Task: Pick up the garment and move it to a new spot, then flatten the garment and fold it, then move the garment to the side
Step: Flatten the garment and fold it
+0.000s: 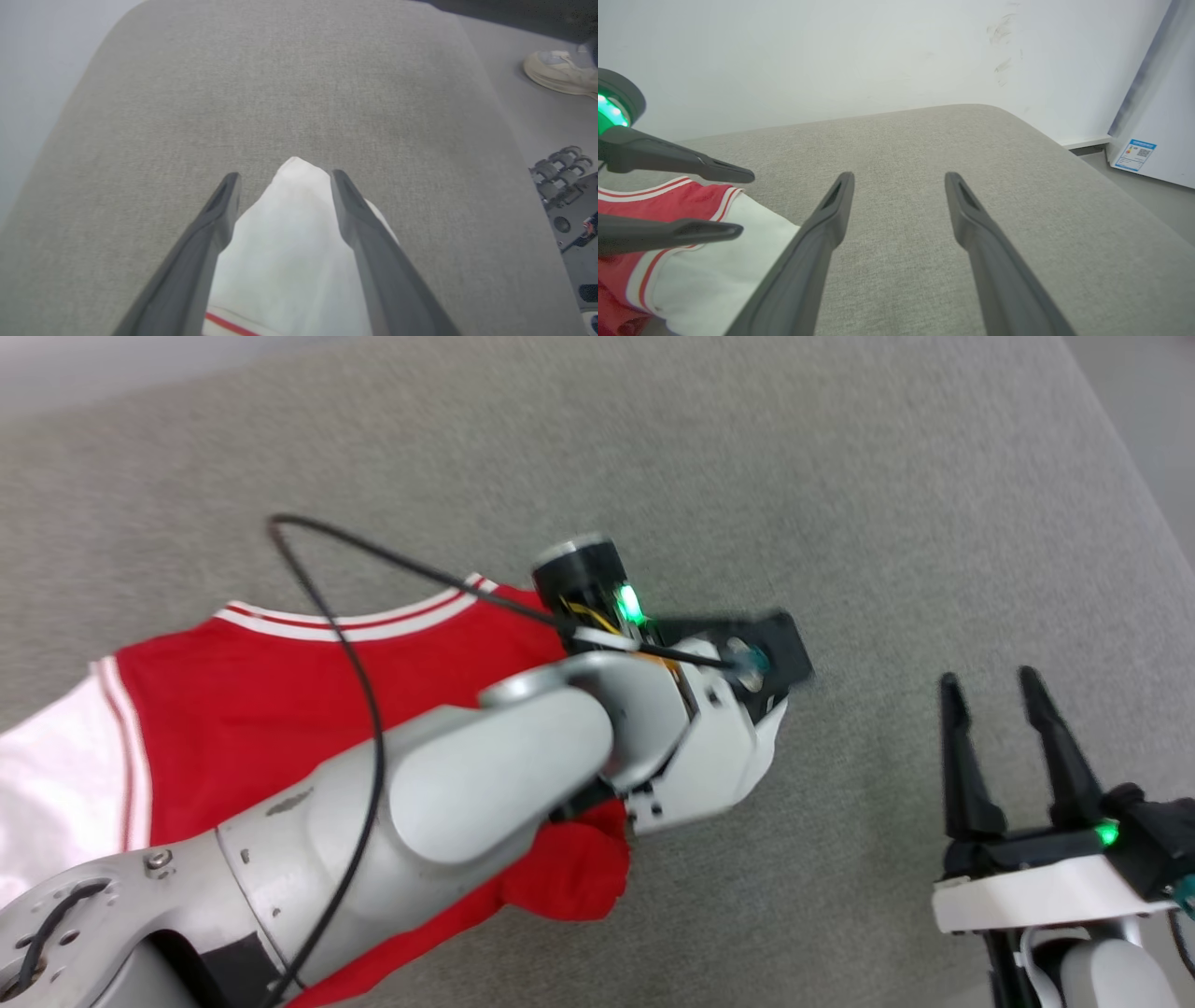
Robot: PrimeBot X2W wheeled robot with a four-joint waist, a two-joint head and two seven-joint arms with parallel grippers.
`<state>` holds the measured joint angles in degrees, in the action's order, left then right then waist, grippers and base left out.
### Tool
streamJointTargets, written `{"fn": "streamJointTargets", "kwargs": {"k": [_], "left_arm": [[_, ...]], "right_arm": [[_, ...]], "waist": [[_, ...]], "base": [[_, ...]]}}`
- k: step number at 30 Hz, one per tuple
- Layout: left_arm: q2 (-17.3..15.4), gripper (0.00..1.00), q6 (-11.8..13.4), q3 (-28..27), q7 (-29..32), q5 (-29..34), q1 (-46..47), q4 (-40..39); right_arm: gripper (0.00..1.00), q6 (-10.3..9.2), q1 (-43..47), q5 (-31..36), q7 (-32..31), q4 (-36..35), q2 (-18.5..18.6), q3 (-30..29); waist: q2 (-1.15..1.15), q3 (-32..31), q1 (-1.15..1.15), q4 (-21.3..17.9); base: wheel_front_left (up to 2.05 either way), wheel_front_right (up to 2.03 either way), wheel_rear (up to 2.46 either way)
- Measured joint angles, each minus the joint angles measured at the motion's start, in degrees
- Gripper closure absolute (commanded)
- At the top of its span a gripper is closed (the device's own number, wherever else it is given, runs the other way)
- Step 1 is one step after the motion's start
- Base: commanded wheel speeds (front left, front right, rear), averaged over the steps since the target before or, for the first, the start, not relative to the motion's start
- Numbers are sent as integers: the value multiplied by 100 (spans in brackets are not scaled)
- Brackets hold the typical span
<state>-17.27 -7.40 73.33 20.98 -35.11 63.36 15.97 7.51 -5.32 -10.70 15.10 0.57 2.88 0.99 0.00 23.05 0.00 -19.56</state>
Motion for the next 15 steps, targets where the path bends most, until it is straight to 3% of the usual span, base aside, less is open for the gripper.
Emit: {"fn": "streamJointTargets", "kwargs": {"k": [2, 5, 9, 15], "left_arm": [[23, 0, 76, -182, -731, 121, 10, 214], [46, 0, 445, -396, -1595, 342, -120, 360], [-115, 0, 1228, -732, -2529, 498, -587, 388], [-646, 0, 2493, -1378, -3420, 476, -1562, 183]], "right_arm": [[0, 0, 67, 89, 0, -12, 4, -147], [0, 0, 104, 286, -1, -32, 1, -305], [0, 0, 98, 554, 0, -102, 2, -554], [0, -1, -37, 1067, 0, -224, 3, -854]], "waist": [[0, -180, 0, 92], [0, -463, 0, 249], [0, -811, 0, 500], [0, -1192, 0, 945]], "base": [[0, 0, 0], [0, 0, 0], [0, 0, 0], [0, 0, 0]]}}
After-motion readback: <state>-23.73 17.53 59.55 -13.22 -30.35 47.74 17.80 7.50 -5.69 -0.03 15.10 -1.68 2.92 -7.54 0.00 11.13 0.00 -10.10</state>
